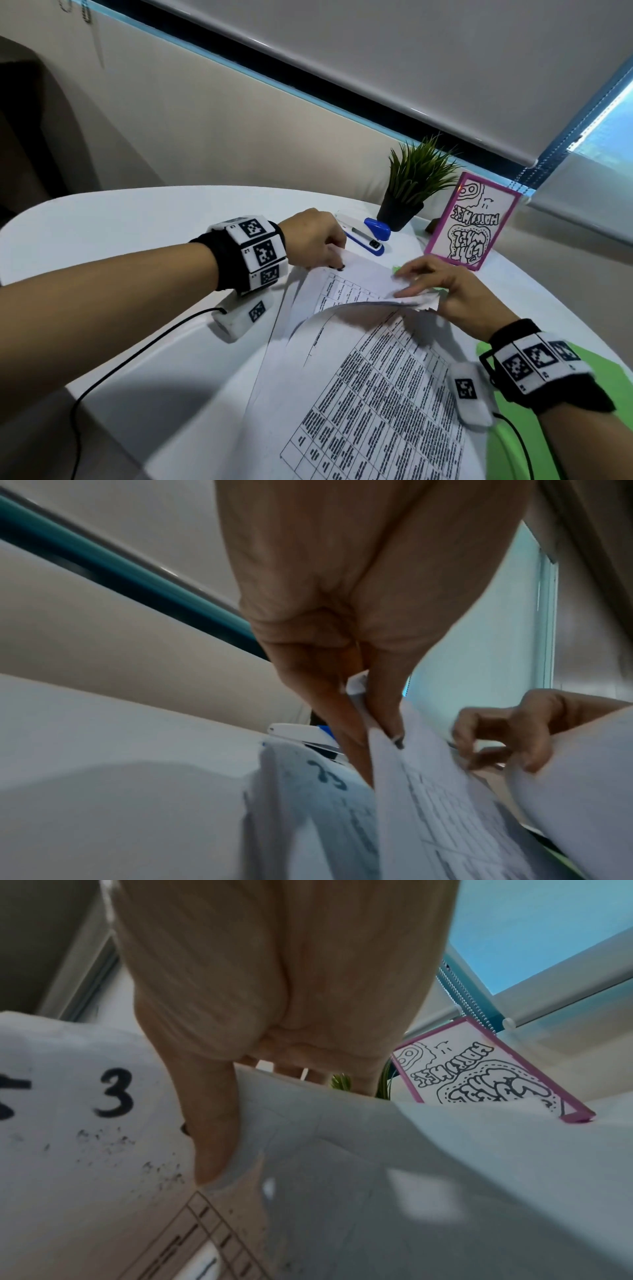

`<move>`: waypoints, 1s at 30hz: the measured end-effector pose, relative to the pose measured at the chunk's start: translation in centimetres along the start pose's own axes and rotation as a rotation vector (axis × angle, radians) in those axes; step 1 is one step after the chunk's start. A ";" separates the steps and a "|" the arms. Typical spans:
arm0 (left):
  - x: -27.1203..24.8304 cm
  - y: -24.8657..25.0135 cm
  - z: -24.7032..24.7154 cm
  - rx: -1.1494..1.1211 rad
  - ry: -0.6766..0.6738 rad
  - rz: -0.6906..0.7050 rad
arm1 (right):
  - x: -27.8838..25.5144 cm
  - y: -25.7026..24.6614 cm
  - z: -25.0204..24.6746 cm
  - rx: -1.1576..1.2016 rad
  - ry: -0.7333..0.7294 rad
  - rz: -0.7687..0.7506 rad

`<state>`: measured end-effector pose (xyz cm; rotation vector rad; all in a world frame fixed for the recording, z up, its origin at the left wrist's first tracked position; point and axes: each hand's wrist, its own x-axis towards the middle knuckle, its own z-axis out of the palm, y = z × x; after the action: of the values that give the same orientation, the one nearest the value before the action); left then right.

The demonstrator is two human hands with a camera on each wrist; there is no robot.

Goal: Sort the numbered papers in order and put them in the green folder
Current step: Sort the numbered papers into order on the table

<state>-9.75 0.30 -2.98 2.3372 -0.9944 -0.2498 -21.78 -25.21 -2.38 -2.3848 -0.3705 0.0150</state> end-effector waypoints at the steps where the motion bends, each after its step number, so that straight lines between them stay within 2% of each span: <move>1: 0.2 0.4 0.3 -0.029 0.014 0.012 | -0.1 -0.2 -0.2 -0.045 0.014 -0.019; 4: 0.8 1.3 0.9 -0.089 0.021 0.029 | -0.1 0.0 -0.6 -0.118 0.034 -0.002; 6: 1.2 1.4 1.0 -0.126 0.006 0.006 | 0.0 0.2 -0.4 -0.080 0.033 0.044; 10: 1.3 0.8 0.1 -0.403 -0.031 -0.152 | -0.1 0.6 0.5 0.007 0.063 0.094; 11: 1.3 0.4 -0.2 -0.391 -0.009 -0.183 | -0.3 0.6 0.7 0.016 0.071 0.098; 13: 1.2 -0.8 -0.8 -0.158 0.039 -0.205 | -0.5 0.4 0.8 0.048 0.074 0.101; 15: 1.0 -1.8 -1.1 0.030 0.008 -0.212 | -0.6 0.3 0.8 0.100 0.092 0.104; 18: 0.8 -2.3 -1.1 0.061 -0.040 -0.214 | -0.5 0.1 0.9 0.145 0.114 0.115; 24: 0.8 -1.9 -1.0 0.069 0.059 -0.155 | -0.5 0.2 0.9 0.060 0.089 0.107; 30: 0.4 -1.1 -1.0 0.190 0.057 -0.132 | -0.1 0.5 1.4 0.027 0.095 0.090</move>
<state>-8.44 1.08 -2.84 2.5713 -0.8710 -0.1442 -21.88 -24.65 -3.79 -2.3641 -0.2162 -0.0517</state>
